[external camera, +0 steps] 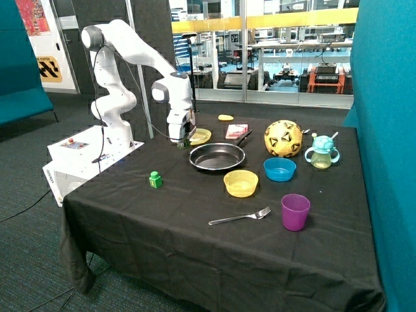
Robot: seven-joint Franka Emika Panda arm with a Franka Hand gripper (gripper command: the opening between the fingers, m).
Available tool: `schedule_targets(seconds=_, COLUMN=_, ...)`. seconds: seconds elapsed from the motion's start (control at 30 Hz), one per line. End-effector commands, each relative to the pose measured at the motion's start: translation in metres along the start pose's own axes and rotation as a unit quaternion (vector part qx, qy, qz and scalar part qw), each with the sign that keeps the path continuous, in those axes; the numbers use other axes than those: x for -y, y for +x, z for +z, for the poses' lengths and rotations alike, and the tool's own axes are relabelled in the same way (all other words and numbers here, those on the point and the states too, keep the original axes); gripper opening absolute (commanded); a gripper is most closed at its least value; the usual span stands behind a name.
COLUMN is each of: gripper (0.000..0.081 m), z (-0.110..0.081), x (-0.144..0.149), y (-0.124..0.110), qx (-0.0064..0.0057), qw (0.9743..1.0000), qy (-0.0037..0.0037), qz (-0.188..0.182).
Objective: Cook the capsicum and place it on a plate
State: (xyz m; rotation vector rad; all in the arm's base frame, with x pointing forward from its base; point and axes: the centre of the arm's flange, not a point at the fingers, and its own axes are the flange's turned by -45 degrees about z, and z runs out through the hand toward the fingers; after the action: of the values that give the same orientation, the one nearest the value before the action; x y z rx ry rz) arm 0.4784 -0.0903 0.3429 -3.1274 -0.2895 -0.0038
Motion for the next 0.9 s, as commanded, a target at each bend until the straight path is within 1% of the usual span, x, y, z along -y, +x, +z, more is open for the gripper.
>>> schedule_targets(seconds=0.0, gripper=0.0000, z=-0.012, x=0.004, y=0.030, qx=0.0013, qw=1.0000, qy=-0.00029, qz=-0.002)
schedule_targets(seconds=0.4, gripper=0.0000, z=-0.018, x=-0.002, y=0.073, qx=0.0012, qw=0.9999, qy=-0.00031, qz=0.015)
schedule_targets(seconds=0.6, gripper=0.0000, z=-0.013, x=-0.003, y=0.091, qx=0.0012, qw=0.9996, qy=-0.00033, qz=0.027)
schedule_targets(seconds=0.87, gripper=0.0000, z=0.001, x=-0.006, y=0.107, qx=0.0012, qw=0.9992, qy=-0.00034, qz=0.040)
